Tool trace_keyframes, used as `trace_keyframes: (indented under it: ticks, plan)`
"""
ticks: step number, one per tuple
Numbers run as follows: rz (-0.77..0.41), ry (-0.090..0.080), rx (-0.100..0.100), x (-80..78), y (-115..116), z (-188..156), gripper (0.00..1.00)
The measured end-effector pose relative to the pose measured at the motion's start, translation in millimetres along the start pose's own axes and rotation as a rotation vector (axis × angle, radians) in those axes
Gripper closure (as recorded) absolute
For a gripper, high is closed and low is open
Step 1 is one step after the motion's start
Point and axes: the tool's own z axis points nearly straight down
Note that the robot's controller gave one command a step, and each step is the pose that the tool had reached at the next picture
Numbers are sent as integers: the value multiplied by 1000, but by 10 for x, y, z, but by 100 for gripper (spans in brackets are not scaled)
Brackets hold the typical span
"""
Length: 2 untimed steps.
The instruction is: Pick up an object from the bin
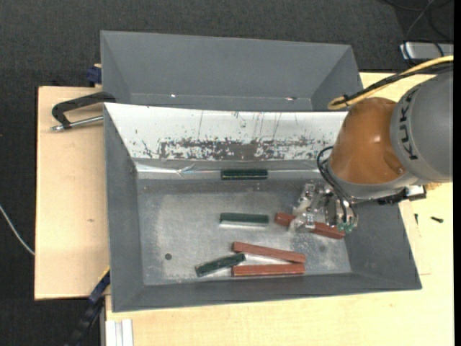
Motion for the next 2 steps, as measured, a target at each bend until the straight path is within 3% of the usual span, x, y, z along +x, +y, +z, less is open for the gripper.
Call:
trace_keyframes:
  ticks: [1, 2]
  plan:
    - [0, 0, 0, 0, 0, 0, 100]
    - [-107, -11, 1, -74, 214, -1449, 100]
